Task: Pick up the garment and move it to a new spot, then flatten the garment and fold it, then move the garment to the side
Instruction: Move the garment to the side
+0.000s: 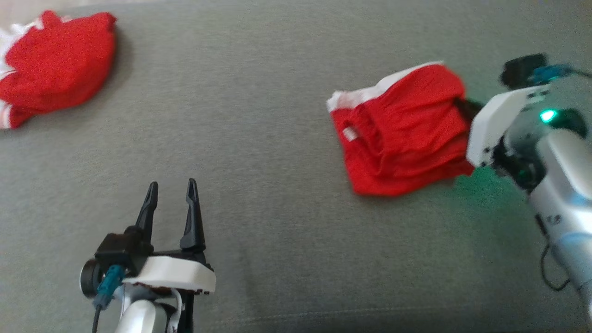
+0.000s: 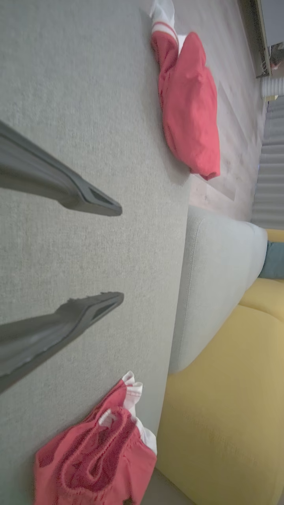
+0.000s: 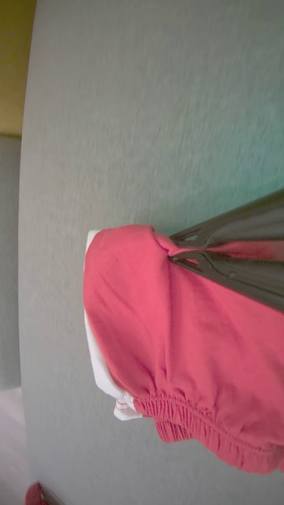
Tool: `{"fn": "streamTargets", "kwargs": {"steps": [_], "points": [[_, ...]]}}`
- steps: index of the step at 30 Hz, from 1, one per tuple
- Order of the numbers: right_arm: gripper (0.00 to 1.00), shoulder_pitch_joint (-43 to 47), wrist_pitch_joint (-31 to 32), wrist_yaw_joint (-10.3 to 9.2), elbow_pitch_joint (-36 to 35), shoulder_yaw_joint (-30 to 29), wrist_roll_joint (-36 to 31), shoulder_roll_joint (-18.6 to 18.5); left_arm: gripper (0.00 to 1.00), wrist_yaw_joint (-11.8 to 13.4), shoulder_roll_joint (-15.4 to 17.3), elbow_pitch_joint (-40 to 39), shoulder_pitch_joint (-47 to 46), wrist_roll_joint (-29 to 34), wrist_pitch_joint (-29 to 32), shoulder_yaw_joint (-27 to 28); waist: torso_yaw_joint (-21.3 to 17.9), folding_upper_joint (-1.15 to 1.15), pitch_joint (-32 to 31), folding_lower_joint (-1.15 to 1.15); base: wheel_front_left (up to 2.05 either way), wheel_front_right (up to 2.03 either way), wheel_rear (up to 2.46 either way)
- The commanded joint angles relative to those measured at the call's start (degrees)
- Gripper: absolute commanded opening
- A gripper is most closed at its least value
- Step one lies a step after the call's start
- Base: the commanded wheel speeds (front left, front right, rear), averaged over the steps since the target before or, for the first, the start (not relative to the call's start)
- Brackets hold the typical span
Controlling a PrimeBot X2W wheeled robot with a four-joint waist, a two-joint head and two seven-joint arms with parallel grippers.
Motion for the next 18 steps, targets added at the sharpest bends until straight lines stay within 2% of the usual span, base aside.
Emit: {"fn": "streamTargets", "kwargs": {"steps": [1,8,14,18], "points": [[0.00,-2.0,-1.0,0.39,-1.1,-0.2,-0.6,-1.3,1.00,-0.2,-0.1,-2.1,-2.2,0.8,-0.7,1.6,-3.0,0.00,1.5,0.00,0.00,0.00,0.00],[0.00,-6.2,-2.6,0.39,-0.4,-1.5,-2.0,-3.7,1.00,-1.4,0.3,-3.1,-3.5,2.9,-0.7,1.6,-10.3,0.00,4.6,0.00,0.00,0.00,0.00],[0.00,-9.2,-3.7,0.39,-0.1,-1.9,-2.5,-2.6,1.00,-2.2,1.3,-4.2,-4.9,4.3,-0.7,1.2,-16.0,0.00,7.4,0.00,0.00,0.00,0.00],[0.00,-10.8,-4.6,0.39,0.6,-1.8,-2.9,-1.2,1.00,-2.6,1.9,-4.6,-5.9,5.1,-0.7,0.5,-18.4,0.00,8.8,0.00,0.00,0.00,0.00]]}}
